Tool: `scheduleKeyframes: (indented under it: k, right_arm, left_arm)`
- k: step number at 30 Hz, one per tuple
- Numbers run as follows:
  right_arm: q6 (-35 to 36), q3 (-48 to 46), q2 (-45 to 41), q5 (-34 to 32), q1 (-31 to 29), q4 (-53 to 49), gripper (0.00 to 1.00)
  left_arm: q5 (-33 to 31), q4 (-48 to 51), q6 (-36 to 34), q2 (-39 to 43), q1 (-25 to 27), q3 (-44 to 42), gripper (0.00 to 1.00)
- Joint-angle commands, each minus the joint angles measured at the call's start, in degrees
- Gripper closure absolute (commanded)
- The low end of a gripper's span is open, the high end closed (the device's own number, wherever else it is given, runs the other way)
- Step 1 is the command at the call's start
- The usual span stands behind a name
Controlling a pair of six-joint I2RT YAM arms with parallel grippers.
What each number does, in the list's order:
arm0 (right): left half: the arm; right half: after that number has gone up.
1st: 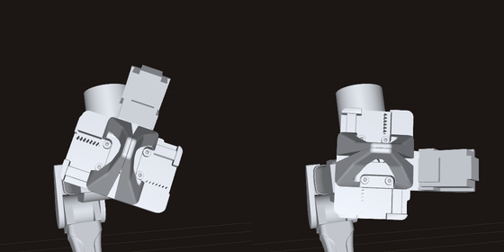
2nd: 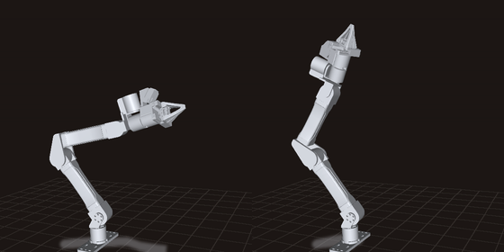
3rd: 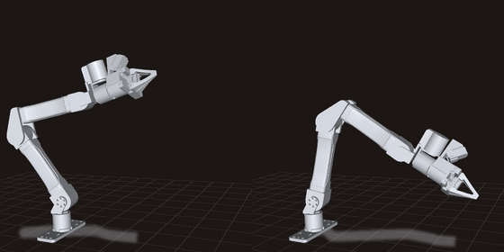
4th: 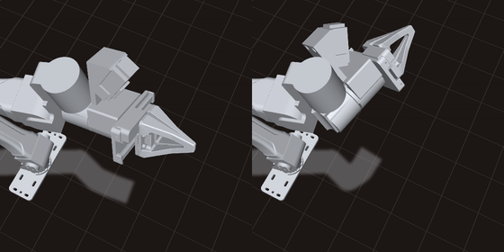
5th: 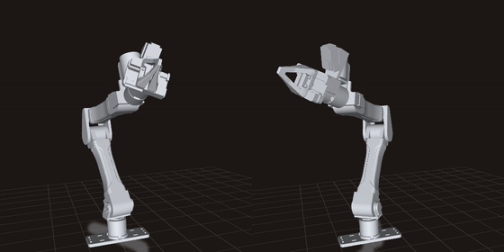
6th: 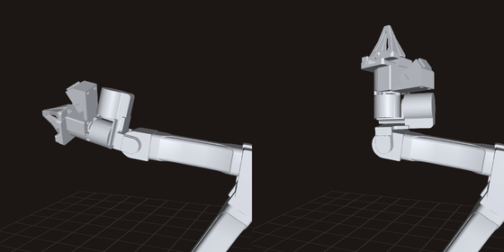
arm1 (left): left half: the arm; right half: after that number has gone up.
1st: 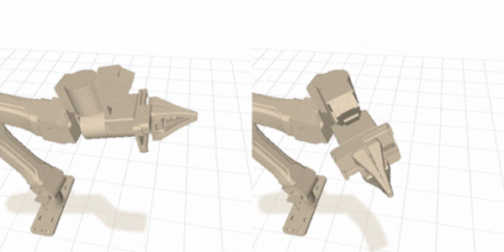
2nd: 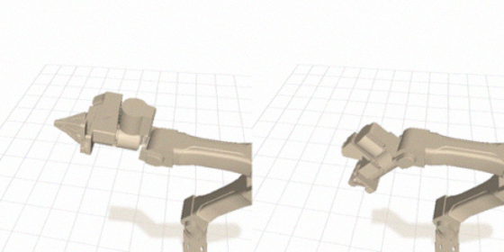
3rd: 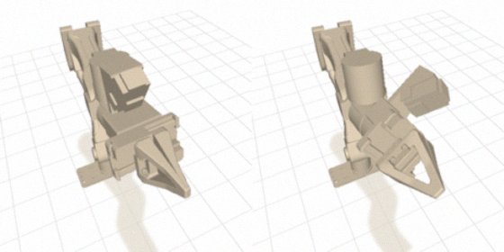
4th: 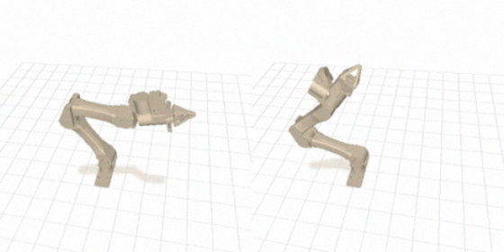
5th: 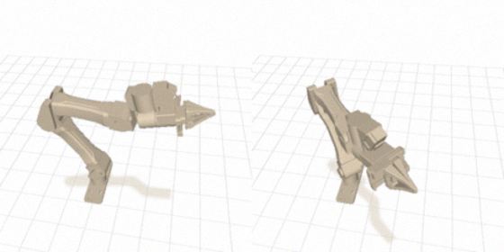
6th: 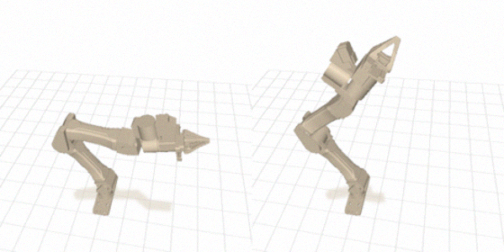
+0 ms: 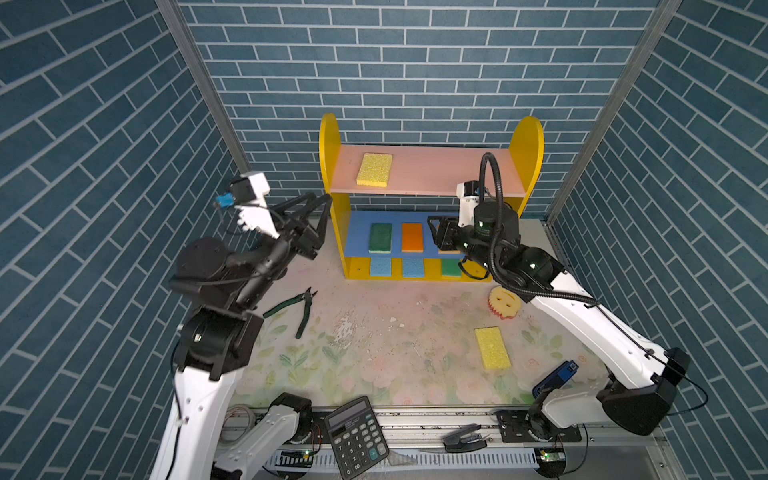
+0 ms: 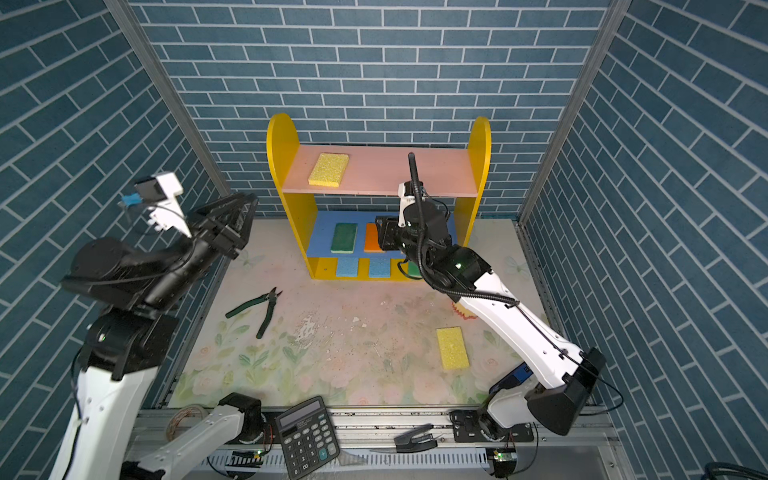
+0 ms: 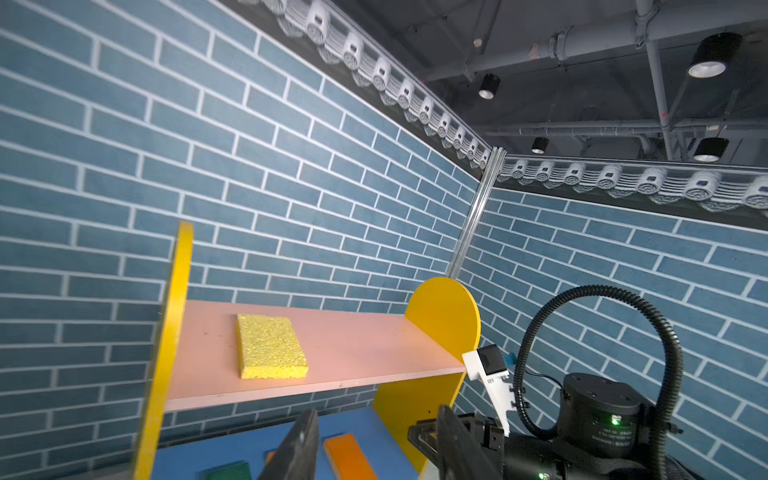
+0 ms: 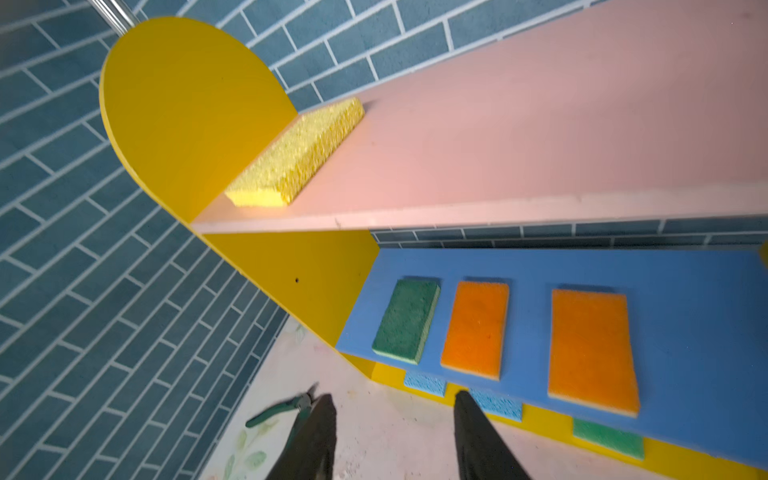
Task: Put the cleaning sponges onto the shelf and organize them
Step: 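Open both grippers and draw them back from the top board, then reach the right gripper back up toward the yellow sponge on the top board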
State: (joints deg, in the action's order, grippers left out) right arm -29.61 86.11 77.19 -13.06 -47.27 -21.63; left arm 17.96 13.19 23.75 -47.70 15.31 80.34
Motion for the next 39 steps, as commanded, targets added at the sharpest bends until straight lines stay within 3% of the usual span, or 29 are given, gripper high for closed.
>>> scheduleKeyframes:
  k: [1,6,10,13,18,22,27,32,36,39]
  right_arm:
    - [1.3,-7.9,-4.2,-7.4,0.1,-7.7,0.52]
    - [-5.3,-20.4,-12.4,-13.8,0.2,-19.4,0.47]
    - [-11.1,-27.3,-18.2,-14.9,0.7,-25.1,0.46]
    - [-11.7,-27.9,-20.9,-12.9,1.3,-24.4,0.54]
    - [-3.9,-12.6,-11.4,-4.5,0.7,-22.0,0.97]
    - [2.3,5.2,1.4,3.8,-0.8,-22.1,1.0]
    - [9.2,26.5,14.0,8.0,-1.0,-22.1,0.84]
    - [19.9,43.6,25.4,6.5,-1.0,-21.9,0.59]
    - [28.6,58.7,36.5,6.5,-1.0,-25.1,0.49]
    - [31.2,66.2,42.2,6.7,-0.8,-25.9,0.43]
  left_arm:
    - [-4.4,10.7,-2.6,0.7,0.1,-7.5,0.46]
    - [-5.1,12.4,-1.3,4.6,0.1,-13.9,0.39]
    - [-4.3,11.1,-0.4,3.6,0.1,-14.6,0.39]
    - [-2.1,9.2,0.1,1.0,0.1,-13.3,0.41]
    - [-0.8,5.1,1.6,-2.3,0.1,-13.6,0.52]
    - [-0.3,2.1,2.3,-2.2,0.1,-16.9,0.51]
    - [-0.7,6.8,-1.7,-2.6,0.0,-16.4,0.35]
    - [-1.9,10.6,-5.6,-3.5,-0.2,-15.1,0.34]
    - [-2.6,11.5,-6.2,-3.7,-0.3,-14.9,0.33]
    - [-2.5,12.2,-6.4,-3.6,-0.4,-15.3,0.33]
